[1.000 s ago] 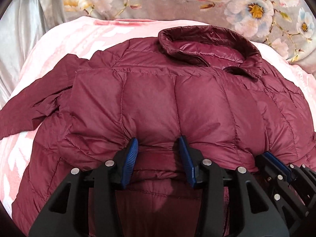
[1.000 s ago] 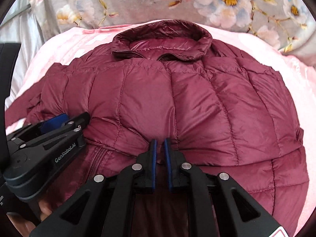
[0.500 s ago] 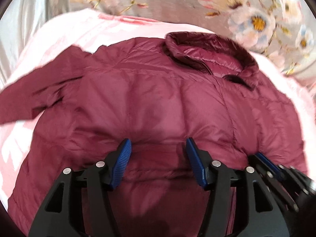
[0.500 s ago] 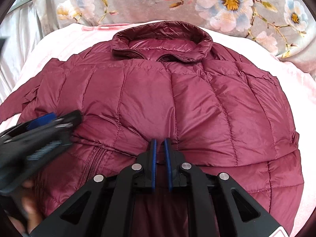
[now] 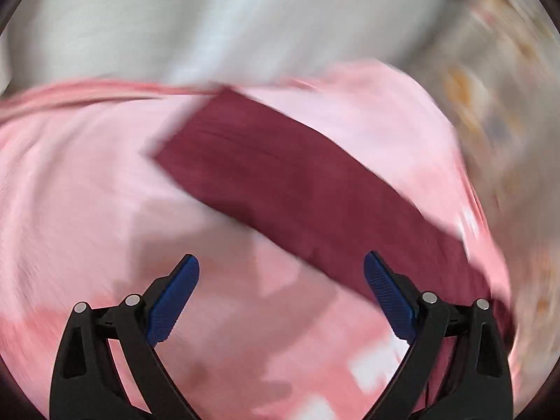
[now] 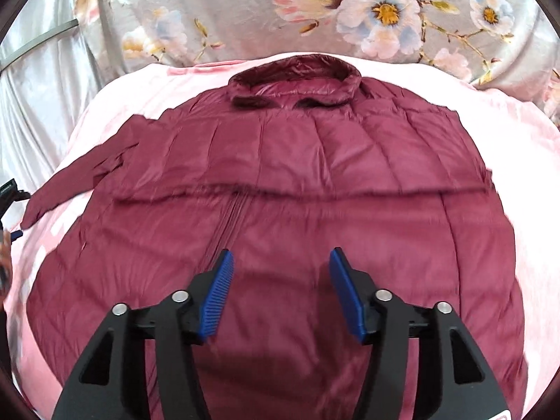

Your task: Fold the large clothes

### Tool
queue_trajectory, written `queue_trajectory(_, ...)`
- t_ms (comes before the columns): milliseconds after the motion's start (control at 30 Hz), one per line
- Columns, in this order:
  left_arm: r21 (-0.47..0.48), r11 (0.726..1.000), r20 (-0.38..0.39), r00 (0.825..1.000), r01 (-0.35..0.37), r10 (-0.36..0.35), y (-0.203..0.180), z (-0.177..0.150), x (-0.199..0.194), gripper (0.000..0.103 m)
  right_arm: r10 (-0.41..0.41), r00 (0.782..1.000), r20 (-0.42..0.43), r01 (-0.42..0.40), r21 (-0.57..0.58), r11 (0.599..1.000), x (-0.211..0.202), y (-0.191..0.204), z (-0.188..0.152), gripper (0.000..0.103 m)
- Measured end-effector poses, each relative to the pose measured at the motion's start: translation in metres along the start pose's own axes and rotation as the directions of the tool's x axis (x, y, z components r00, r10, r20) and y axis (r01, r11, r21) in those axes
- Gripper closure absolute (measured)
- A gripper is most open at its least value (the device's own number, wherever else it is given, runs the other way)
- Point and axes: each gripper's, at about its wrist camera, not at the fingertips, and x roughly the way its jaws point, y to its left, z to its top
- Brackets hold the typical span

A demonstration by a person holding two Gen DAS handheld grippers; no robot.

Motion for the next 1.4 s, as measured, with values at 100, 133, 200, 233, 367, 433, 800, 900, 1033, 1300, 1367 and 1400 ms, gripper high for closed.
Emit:
queue_trajectory(100,-0.137,0.988,0.008,0.997,-0.069,0.071,0.045,0.028,0.019,0.011,-0.025,1.0,-0.004,0.025,-0.009,1.0,0.002,0.002,-0.013,0.042)
queue_trajectory(133,-0.149,0.987,0.009,0.998,-0.067,0.069,0.05,0.033,0.024,0.011,-0.034,0.999,-0.007,0.034,-0.011,0.999,0.004,0.003,-0.015,0.042)
queue_trajectory(200,-0.13,0.988,0.026,0.996,-0.08,0.084,0.048,0.038,0.029,0.011,-0.045,0.999,-0.012,0.045,-0.015,0.999,0.006,0.004,-0.015,0.04)
queue_trajectory(233,-0.112,0.989,0.031,0.995,-0.092,0.096,0.042,0.037,0.029,0.016,-0.05,0.999,-0.011,0.05,-0.015,0.999,0.007,0.004,-0.015,0.039)
queue_trajectory(367,0.006,0.998,-0.029,0.998,-0.063,0.063,0.007,0.037,0.044,0.091,-0.057,0.998,-0.015,0.057,-0.009,0.998,0.008,0.003,-0.017,0.037)
queue_trajectory(433,0.055,0.997,-0.028,0.998,-0.055,0.057,-0.017,0.032,0.041,0.096,-0.058,0.998,-0.015,0.058,-0.005,0.998,0.008,0.004,-0.018,0.037)
queue_trajectory(800,0.485,0.825,-0.016,0.946,0.29,-0.323,-0.231,-0.058,-0.077,0.102,-0.057,0.998,0.001,0.057,0.022,0.998,0.005,0.001,-0.019,0.034)
queue_trajectory(900,0.563,0.711,-0.114,0.891,0.422,-0.439,-0.291,-0.11,-0.11,0.101,-0.046,0.998,0.032,0.044,0.057,0.997,-0.002,-0.005,-0.019,0.034)
queue_trajectory(1033,0.591,0.584,-0.318,0.826,0.556,-0.465,-0.35,-0.19,-0.116,0.097,-0.027,0.997,0.068,0.019,0.119,0.993,-0.019,-0.019,-0.021,0.034)
queue_trajectory(1300,0.433,0.596,-0.46,0.735,0.676,-0.499,-0.319,-0.249,-0.093,0.025,-0.04,0.996,0.075,0.028,0.156,0.987,-0.048,-0.048,-0.009,0.029)
queue_trajectory(1367,0.396,0.643,-0.419,0.752,0.655,-0.509,-0.294,-0.23,-0.088,0.02,0.011,0.997,0.072,-0.023,0.169,0.985,-0.047,-0.052,0.008,0.027)
queue_trajectory(1400,0.381,0.672,-0.398,0.769,0.635,-0.5,-0.281,-0.221,-0.086,0.02,0.05,0.996,0.068,-0.062,0.178,0.982,-0.043,-0.054,0.019,0.027)
